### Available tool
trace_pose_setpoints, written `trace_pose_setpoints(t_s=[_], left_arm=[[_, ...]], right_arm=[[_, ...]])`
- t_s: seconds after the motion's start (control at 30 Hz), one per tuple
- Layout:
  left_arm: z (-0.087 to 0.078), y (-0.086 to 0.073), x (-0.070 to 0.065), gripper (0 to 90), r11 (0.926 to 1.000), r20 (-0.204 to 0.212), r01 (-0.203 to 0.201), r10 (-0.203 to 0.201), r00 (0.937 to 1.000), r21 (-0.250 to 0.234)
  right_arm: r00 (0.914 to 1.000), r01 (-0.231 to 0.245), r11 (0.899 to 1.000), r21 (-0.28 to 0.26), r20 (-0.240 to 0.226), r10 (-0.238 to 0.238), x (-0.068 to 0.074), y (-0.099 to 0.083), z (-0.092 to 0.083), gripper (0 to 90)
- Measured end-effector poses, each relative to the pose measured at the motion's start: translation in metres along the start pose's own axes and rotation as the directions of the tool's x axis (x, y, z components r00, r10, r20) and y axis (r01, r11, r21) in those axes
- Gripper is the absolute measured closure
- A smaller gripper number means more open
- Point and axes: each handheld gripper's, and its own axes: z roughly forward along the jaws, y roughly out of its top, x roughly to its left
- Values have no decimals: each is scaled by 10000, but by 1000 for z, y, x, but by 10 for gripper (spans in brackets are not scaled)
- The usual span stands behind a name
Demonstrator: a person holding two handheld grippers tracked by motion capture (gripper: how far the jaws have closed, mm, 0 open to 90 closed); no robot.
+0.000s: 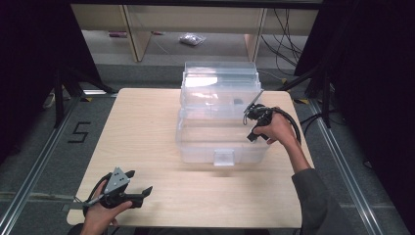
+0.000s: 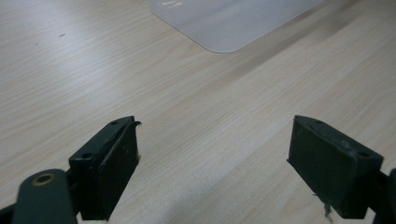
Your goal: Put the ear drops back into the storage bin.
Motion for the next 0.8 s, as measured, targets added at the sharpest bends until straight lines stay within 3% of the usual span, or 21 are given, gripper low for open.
trace_pose_setpoints(t_s=[0.1, 0.13, 0.2, 0.3, 0.37, 0.4, 0.5, 0.57, 0.63, 0.73, 0.8], left_arm=[[1, 0, -2, 155, 9994, 109, 251, -248, 9996, -228], [1, 0, -2, 155, 9994, 108, 257, -255, 9996, -218], [0, 0, -1, 154, 9997, 76, 193, -192, 9998, -177], [0, 0, 0, 155, 10000, 19, 10, -10, 10000, -20], [0, 0, 0, 155, 10000, 15, 33, -33, 10000, -36], [1, 0, -2, 155, 9993, 115, 286, -283, 9995, -258], [0, 0, -2, 155, 9995, 49, 268, -267, 9996, -166], [0, 0, 0, 154, 10000, 15, 12, -12, 10000, -18], [1, 0, -1, 155, 9997, 70, 198, -197, 9998, -169], [1, 0, -2, 155, 9994, 112, 259, -257, 9996, -229], [1, 0, -2, 154, 9995, 111, 247, -245, 9996, -219]], right_arm=[[10000, 94, 10000, 29, 14, -94, -1, 2, 4, 601], [10000, -99, 9999, 107, -11, 99, 0, 2, 4, 600], [9999, 71, 9999, 85, 97, -72, -2, 3, 7, 601], [10000, -74, 9999, 106, -9, 74, -3, 3, 10, 601], [9999, -141, 9998, 134, -27, 142, -3, 2, 13, 601], [9997, -246, 9996, 155, -60, 247, -3, 2, 15, 600], [9995, -303, 9991, 292, -51, 305, -5, 1, 21, 601], [9995, -328, 9988, 365, -4, 328, -5, 2, 23, 601], [9992, -400, 9985, 377, -17, 401, -5, 3, 24, 600], [9999, -137, 9993, 340, -7, 138, -6, 4, 26, 600], [9994, -344, 9984, 449, 1, 344, -5, 4, 28, 600]])
